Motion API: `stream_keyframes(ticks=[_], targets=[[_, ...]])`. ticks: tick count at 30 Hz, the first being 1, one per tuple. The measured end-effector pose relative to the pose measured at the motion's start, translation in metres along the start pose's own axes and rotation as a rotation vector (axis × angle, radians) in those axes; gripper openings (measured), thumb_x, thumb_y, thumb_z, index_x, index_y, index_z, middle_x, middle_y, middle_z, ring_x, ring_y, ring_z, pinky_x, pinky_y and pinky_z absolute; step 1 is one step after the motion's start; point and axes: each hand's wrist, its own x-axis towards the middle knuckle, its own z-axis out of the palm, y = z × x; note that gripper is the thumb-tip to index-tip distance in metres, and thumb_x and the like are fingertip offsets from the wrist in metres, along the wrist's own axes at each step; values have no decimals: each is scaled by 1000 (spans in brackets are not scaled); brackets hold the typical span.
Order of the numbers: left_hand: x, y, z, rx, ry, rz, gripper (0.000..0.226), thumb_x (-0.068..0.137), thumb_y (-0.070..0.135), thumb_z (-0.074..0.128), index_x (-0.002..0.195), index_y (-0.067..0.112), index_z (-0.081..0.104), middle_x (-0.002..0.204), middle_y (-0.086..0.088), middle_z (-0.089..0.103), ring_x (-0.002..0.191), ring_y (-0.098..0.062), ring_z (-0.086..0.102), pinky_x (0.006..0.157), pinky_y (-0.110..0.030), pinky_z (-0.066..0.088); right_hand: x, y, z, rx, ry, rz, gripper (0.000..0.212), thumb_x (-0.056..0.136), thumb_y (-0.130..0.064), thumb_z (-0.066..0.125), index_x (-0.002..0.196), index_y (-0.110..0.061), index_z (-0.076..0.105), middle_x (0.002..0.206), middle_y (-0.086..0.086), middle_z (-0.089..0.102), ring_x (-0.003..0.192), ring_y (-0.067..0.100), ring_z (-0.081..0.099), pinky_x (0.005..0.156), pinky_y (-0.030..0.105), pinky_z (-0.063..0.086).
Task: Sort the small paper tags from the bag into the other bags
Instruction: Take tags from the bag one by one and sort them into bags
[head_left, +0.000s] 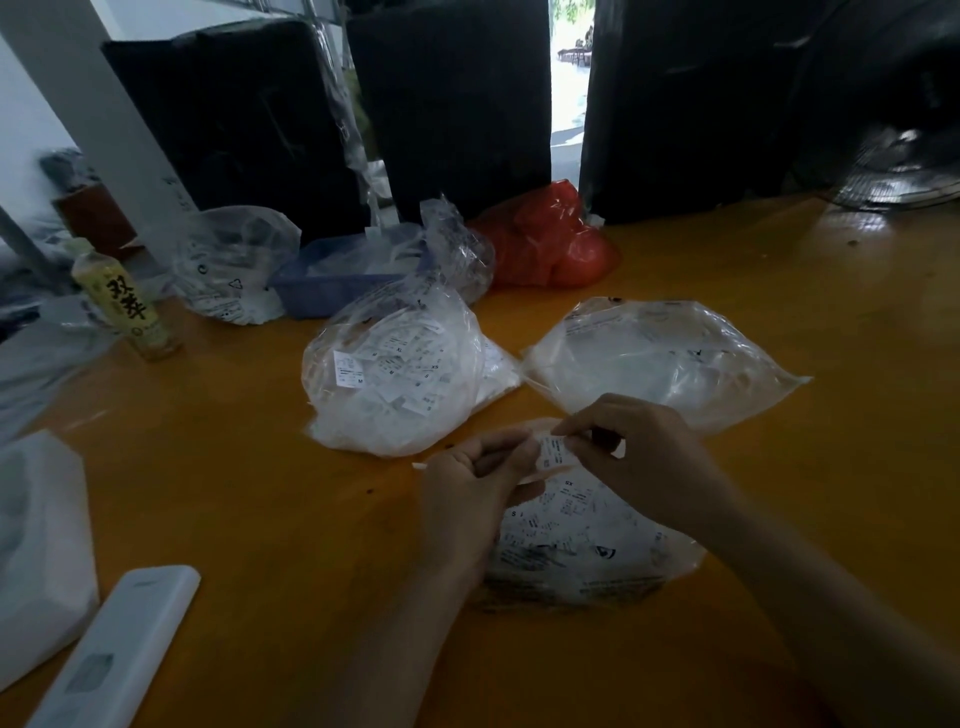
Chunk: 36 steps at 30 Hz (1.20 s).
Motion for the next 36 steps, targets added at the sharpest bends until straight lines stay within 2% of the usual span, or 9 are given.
stream_keyframes(ticks=[4,9,15,18,21,24,29,32,36], targets=[[-2,1,0,94,14,36,17,87,24,83,103,22,80,98,0,82,87,-18,79,62,-24,61,0,2,0,9,-27,-7,18,96,-18,68,110,-26,75,91,-21,62,81,0,61,73,19,53],[-2,3,0,90,46,53,16,83,31,84,98,25,81,95,0,82,89,-15,79,61,-23,61,3,5,-2,-18,31,59,16,93,-17,69,105,-26,75,93,-14,67,78,1,62,71,21,55],[-2,1,0,127,-5,72,11,86,29,82,97,28,82,95,-1,81,88,-16,78,61,-26,61,0,1,1,15,-26,61,14,94,-20,70,104,-28,74,93,-17,67,80,0,63,72,18,54],[-2,0,-1,138,-55,70,24,85,29,83,107,22,78,99,-1,81,91,-18,79,65,-26,62,1,3,2,21,-2,94,14,94,-20,70,105,-28,74,95,-17,68,83,-3,63,74,12,51],[-1,-2,0,120,-55,59,25,79,27,85,103,23,78,99,-1,81,91,-21,79,72,-27,63,1,4,3,47,23,126,16,94,-21,70,106,-29,73,95,-21,67,86,-7,63,74,6,48],[0,-3,0,104,-56,58,12,87,19,83,97,25,82,100,-3,81,91,-24,79,73,-28,64,0,6,3,88,-15,144,17,94,-25,72,109,-32,68,87,-24,63,84,-9,61,69,8,48],[-2,0,-1,103,-78,31,16,82,35,83,98,32,82,102,-1,81,90,-21,79,67,-28,63,0,3,7,144,-14,159,29,90,-37,74,117,-34,65,93,-18,65,85,-2,64,74,16,55],[0,1,2,-2,-16,-52,20,74,35,85,94,31,83,99,-2,81,89,-20,79,64,-25,61,2,2,8,213,85,242,16,88,-37,76,101,-36,67,88,-16,68,84,-3,65,74,13,54],[1,2,3,-53,-17,-93,22,75,33,85,96,26,84,102,-4,81,91,-20,79,66,-26,61,-1,-4,12,199,11,206,7,90,-43,71,95,-39,70,85,-24,69,74,0,66,63,16,53]])
